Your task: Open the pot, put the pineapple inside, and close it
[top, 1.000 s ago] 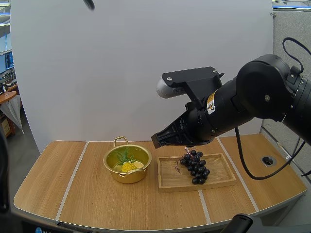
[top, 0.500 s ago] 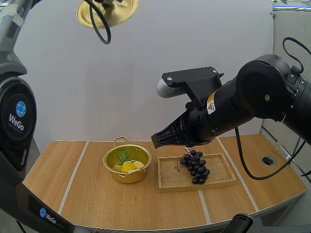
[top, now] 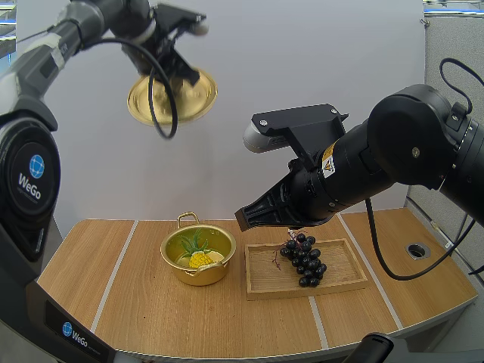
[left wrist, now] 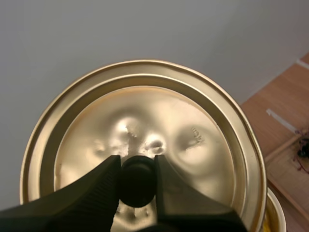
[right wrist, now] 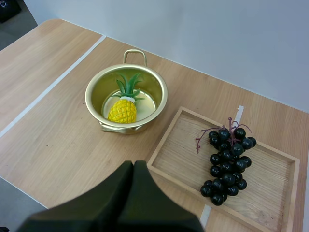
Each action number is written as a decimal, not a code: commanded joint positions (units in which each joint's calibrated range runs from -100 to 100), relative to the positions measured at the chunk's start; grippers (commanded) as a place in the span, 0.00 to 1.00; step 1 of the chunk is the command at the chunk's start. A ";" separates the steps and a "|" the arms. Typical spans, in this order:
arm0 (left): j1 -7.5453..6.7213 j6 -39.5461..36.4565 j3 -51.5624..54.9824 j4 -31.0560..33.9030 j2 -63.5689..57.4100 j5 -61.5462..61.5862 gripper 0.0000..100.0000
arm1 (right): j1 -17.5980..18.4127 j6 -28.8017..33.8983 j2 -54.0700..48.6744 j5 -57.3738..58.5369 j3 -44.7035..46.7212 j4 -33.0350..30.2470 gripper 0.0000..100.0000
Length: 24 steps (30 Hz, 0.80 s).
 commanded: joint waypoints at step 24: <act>-0.17 15.70 48.88 -8.58 -8.15 -11.67 0.00 | -0.26 0.15 -0.76 -1.22 0.25 0.03 0.00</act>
